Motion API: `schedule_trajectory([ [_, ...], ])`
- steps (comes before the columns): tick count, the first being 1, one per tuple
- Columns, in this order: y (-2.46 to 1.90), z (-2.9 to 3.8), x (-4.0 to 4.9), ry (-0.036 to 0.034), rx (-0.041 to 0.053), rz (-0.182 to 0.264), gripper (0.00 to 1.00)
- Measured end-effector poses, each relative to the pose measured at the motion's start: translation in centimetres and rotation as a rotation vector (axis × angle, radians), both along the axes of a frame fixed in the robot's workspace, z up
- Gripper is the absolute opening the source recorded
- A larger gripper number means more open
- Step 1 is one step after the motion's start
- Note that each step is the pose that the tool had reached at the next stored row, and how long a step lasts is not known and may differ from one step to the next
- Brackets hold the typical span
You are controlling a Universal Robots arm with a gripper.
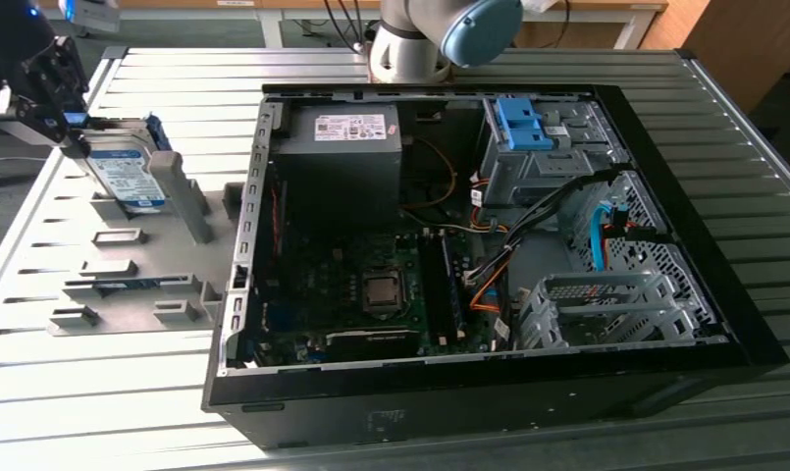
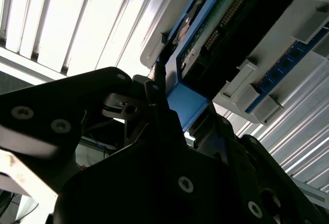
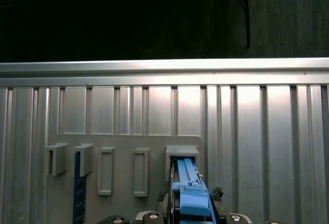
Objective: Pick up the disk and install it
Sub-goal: 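Pick up the disk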
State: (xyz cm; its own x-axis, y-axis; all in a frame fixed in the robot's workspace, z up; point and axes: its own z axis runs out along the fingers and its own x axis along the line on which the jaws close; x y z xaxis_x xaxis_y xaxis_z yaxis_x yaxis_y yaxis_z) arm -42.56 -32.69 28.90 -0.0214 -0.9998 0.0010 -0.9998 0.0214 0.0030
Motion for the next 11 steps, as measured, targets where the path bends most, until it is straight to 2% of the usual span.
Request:
schedule_trajectory([
  [11, -0.04, -0.13, -0.01, 0.0002, -0.0022, 0.0, 0.43],
])
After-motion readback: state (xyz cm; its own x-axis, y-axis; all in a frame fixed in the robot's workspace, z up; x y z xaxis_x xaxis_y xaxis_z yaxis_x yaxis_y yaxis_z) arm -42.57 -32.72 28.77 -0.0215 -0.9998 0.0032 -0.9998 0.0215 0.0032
